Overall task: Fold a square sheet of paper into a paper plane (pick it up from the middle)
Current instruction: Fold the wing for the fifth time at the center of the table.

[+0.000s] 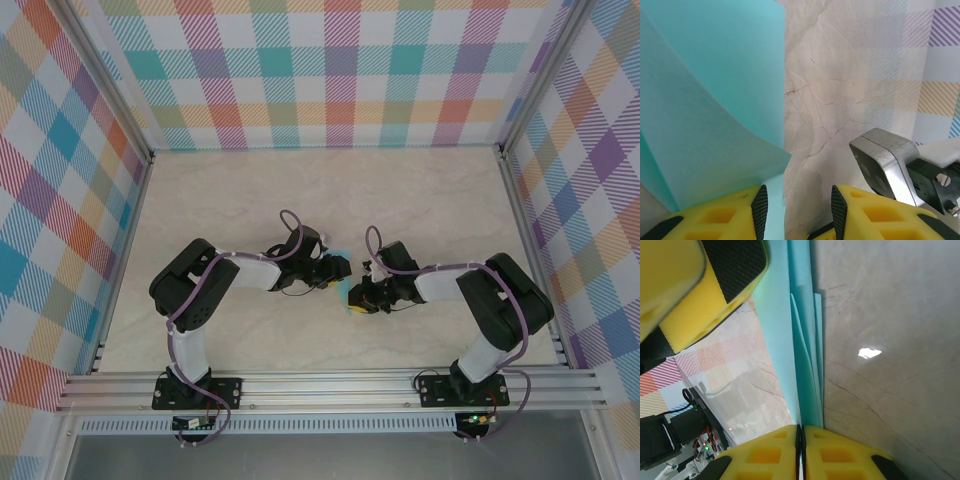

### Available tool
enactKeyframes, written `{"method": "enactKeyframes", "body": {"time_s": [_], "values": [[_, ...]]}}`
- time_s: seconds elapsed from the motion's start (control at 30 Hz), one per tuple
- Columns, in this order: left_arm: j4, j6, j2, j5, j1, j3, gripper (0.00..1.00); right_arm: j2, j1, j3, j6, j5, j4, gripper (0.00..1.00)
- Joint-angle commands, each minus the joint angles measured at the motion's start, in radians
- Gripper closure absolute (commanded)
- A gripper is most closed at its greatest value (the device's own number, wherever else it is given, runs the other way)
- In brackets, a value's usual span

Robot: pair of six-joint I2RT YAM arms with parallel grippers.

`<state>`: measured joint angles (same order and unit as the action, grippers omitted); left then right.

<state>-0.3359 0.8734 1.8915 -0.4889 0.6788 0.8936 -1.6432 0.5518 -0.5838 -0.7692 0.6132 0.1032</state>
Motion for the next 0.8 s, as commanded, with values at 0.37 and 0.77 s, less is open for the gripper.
{"method": "enactKeyframes", "body": {"time_s": [0.37,0.77], "values": [[0.071,-0.019,0.017,0.003,-0.010,-0.004,0.59,0.073,0.007,-0.009,-0.005,-0.025,-0.066,0.82],[0.066,-0.018,0.015,-0.003,-0.010,-0.007,0.60,0.039,0.008,-0.019,0.002,-0.008,-0.074,0.83]]}}
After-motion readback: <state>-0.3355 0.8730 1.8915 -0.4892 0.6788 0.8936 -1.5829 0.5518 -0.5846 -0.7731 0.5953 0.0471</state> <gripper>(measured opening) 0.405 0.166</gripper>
